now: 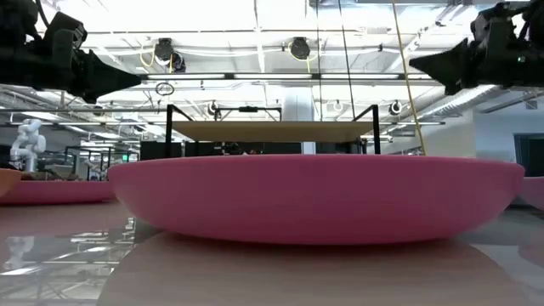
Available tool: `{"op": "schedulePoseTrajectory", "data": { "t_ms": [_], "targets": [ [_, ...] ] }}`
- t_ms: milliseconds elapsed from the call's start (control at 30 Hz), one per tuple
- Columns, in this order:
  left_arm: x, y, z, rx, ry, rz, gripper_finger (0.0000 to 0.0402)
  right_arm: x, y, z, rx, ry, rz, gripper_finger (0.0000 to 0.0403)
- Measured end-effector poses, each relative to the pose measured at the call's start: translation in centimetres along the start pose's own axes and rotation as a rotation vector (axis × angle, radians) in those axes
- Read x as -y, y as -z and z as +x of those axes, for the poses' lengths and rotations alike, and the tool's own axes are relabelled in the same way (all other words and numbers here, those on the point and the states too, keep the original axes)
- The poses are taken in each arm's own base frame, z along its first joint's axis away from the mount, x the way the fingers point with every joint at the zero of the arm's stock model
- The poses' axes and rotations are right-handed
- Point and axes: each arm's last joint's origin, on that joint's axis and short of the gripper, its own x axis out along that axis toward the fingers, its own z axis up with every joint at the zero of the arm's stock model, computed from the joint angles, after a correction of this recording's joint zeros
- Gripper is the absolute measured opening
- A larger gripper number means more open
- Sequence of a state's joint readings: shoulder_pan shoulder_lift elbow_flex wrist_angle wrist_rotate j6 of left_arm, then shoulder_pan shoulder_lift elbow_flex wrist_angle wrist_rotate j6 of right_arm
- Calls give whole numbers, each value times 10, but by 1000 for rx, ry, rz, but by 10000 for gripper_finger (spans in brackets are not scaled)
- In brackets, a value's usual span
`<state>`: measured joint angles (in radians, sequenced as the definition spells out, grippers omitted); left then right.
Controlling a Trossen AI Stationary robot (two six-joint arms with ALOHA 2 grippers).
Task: Place and stack plates onto a shelf
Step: Put the violet plate on the shelf
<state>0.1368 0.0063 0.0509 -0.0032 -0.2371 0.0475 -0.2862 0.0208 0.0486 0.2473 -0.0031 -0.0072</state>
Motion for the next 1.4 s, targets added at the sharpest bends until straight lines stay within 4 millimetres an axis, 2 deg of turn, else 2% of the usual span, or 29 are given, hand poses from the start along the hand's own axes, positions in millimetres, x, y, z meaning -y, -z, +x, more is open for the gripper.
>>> {"op": "schedulePoseTrajectory", "data": {
  "t_ms": [233, 333, 600, 867, 967, 1100, 1233, 1400],
  "targets": [
    [0, 0, 0, 0, 0, 0, 4, 0, -5, 0, 46, -9, 188, 0],
    [0, 0, 0, 0, 0, 0, 4, -2, -5, 0, 38, -73, 246, 0],
    [0, 0, 0, 0, 0, 0, 4, -4, 1, 11, -88, -122, 313, 0],
    [0, 0, 0, 0, 0, 0, 4, -6, -19, 34, -193, -126, 299, 0],
    [0, 0, 0, 0, 0, 0, 4, -10, -21, 42, -275, -145, 272, 0],
    [0, 0, 0, 0, 0, 0, 4, -18, -27, 51, -299, -222, 225, 0],
    [0, 0, 0, 0, 0, 0, 4, -22, -33, 60, -325, -221, 202, 0],
    [0, 0, 0, -1, 0, 0, 4, -27, -39, 68, -475, -238, 142, 0]
  ]
}}
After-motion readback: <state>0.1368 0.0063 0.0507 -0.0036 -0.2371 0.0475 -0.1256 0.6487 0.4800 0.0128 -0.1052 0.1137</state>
